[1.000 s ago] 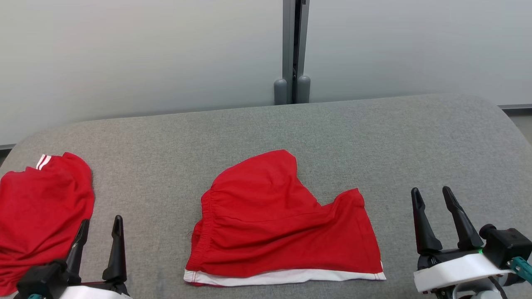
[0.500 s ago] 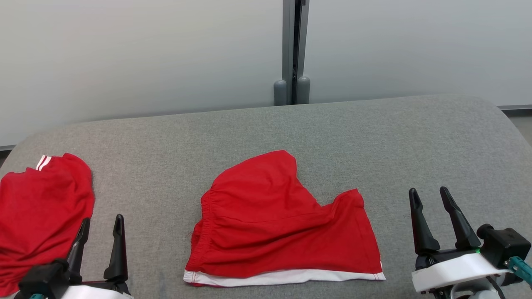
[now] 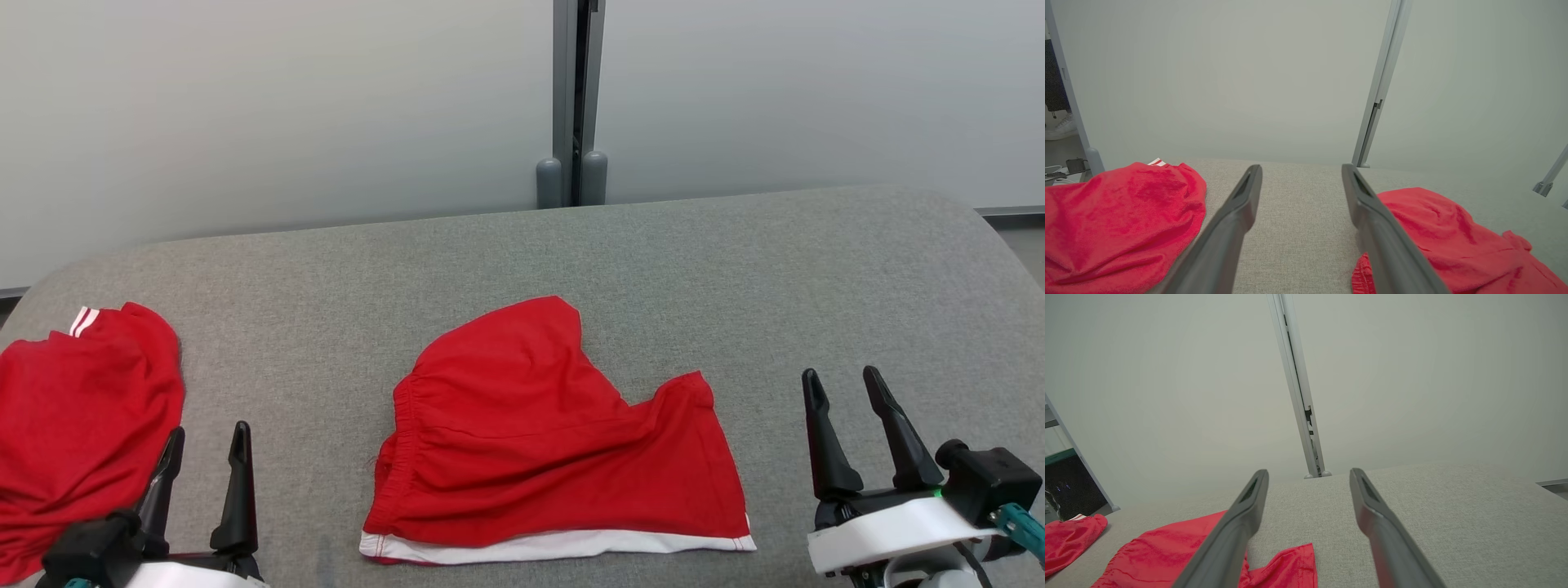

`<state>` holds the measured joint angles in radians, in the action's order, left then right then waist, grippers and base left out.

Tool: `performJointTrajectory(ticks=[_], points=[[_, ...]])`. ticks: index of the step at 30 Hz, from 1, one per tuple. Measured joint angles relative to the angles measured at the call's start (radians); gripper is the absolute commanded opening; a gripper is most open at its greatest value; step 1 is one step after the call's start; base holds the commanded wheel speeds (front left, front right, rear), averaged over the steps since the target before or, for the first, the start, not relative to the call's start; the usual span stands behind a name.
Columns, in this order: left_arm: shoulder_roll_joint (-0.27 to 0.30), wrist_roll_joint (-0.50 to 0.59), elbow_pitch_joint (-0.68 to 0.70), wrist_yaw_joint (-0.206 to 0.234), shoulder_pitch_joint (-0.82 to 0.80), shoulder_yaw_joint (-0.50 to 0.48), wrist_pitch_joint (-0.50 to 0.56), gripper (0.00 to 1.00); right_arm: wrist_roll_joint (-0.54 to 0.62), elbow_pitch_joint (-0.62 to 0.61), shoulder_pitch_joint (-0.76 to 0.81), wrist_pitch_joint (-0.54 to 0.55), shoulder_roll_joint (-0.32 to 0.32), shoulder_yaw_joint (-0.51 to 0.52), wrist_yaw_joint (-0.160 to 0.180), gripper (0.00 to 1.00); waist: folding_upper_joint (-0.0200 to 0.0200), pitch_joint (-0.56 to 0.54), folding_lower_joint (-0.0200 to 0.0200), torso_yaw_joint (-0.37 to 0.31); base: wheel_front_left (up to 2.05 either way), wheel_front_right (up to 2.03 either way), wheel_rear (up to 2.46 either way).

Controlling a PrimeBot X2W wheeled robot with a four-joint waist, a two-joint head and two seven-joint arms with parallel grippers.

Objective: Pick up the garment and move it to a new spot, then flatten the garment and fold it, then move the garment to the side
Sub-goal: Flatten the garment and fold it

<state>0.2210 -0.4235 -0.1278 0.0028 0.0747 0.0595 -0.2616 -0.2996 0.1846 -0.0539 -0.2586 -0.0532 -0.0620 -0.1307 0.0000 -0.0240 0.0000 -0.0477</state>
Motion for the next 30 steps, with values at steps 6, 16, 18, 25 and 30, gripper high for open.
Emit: performJointTrajectory(ticks=[6, 16, 18, 25, 30], points=[[-0.004, -0.009, -0.002, -0.003, 0.000, 0.004, 0.001, 1.00, 0.003, -0.007, -0.013, 0.003, 0.000, -0.006, 0.000, 1.00, 0.0000, 0.000, 0.0000, -0.002, 0.00, 0.00, 0.00], [0.007, -0.011, 0.002, -0.003, -0.001, 0.019, 0.031, 1.00, 0.058, -0.023, -0.018, 0.023, -0.017, 0.002, 0.000, 1.00, 0.0000, 0.002, 0.0000, -0.005, 0.00, 0.00, 0.00], [0.011, -0.016, -0.003, -0.010, 0.000, 0.037, 0.068, 1.00, 0.070, -0.016, -0.017, 0.039, -0.016, 0.005, 0.000, 1.00, 0.0000, 0.006, 0.0000, -0.006, 0.00, 0.00, 0.00], [0.058, -0.035, 0.007, -0.077, 0.001, 0.122, 0.232, 1.00, 0.030, 0.063, 0.021, 0.221, -0.027, -0.021, 0.000, 1.00, 0.0000, 0.017, 0.0000, -0.005, 0.00, 0.00, 0.00], [0.090, -0.086, 0.026, -0.100, 0.018, 0.162, 0.373, 1.00, -0.062, 0.152, 0.041, 0.396, -0.042, -0.090, 0.000, 1.00, 0.0000, 0.027, 0.0000, -0.006, 0.00, 0.00, 0.00]])
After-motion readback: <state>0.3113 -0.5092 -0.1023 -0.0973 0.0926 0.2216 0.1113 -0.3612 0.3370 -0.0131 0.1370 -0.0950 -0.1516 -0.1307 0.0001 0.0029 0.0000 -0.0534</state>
